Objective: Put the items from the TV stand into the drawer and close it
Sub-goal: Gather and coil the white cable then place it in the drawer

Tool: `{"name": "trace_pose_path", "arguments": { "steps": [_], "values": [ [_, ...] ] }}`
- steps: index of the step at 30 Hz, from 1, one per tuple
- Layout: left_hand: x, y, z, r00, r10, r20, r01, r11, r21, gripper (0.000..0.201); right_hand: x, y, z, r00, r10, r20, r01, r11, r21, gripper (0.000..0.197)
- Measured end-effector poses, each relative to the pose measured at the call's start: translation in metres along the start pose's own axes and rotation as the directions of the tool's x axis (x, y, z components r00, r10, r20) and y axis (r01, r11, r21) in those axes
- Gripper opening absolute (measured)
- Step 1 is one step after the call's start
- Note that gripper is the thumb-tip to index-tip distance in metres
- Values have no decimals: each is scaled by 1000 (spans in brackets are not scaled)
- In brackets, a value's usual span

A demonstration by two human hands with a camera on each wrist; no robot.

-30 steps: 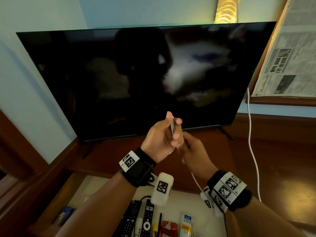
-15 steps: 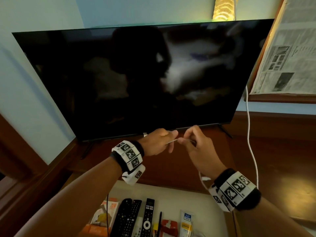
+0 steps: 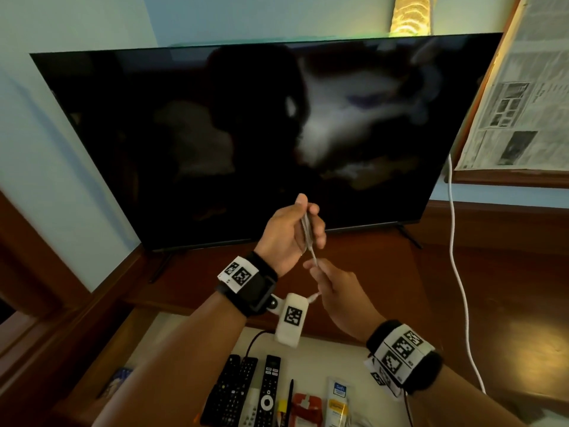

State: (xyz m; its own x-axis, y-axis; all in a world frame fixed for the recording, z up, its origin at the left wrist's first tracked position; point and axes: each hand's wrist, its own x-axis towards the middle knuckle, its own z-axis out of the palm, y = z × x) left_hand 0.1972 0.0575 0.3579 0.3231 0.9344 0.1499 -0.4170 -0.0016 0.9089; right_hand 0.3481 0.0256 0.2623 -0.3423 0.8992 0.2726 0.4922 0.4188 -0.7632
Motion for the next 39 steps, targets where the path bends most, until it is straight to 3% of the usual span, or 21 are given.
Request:
{"name": "trace_pose_path", "arguments": {
  "steps": [2,3,5,7,9,11,13,16,19,21,24,28,31,33,36,39],
  "values": [
    [6,-4,6,998,48,-30,-38,965,258,38,1,-8,-5,998,-60,30,62,994,-87,25],
    [9,-8,5,998,62,-32,-42,896,441,36,2,-12,-9,996,-87,33,91,984,-152,23],
    [14,-10,0,998,52,-33,-9,650,760,35,6,-20,-21,988,-153,9,149,945,-292,18],
    [16,-9,-12,1000,18,-17,6,494,869,35,11,-29,-37,973,-228,-41,202,921,-332,15],
    [15,-5,-18,997,-66,42,-7,464,886,43,16,-34,-53,962,-262,-83,240,948,-206,16],
    [12,-3,-17,978,-179,106,12,555,832,50,23,-36,-65,956,-260,-136,251,965,-78,14],
    [9,-1,-14,946,-296,134,124,710,693,56,28,-38,-70,928,-321,-190,316,947,-61,11],
    [3,5,-10,890,-396,225,255,842,476,61,36,-40,-76,870,-401,-285,408,912,-38,11],
    [-4,5,-4,896,-337,288,250,920,301,56,42,-39,-77,903,-236,-359,323,924,205,31],
    [-5,4,2,924,-250,289,215,965,148,54,42,-42,-73,920,-262,-293,332,917,220,12],
    [-1,6,10,959,-161,232,184,980,-78,55,38,-41,-61,908,-315,-276,373,908,192,24],
    [4,3,26,992,-126,-4,126,992,-6,57,35,-43,-54,849,-242,-469,319,943,91,21],
    [6,-8,41,959,-83,-273,96,995,36,56,35,-45,-57,810,-266,-523,303,953,-15,19],
    [8,-17,48,923,-5,-385,39,996,82,54,34,-45,-59,811,-256,-526,272,961,-48,23],
    [10,-23,53,904,122,-409,-47,981,189,46,32,-46,-67,812,-239,-532,240,968,-69,25],
    [13,-20,46,945,125,-303,-32,955,295,45,29,-45,-81,833,-277,-479,239,961,-139,22]
  ]
}}
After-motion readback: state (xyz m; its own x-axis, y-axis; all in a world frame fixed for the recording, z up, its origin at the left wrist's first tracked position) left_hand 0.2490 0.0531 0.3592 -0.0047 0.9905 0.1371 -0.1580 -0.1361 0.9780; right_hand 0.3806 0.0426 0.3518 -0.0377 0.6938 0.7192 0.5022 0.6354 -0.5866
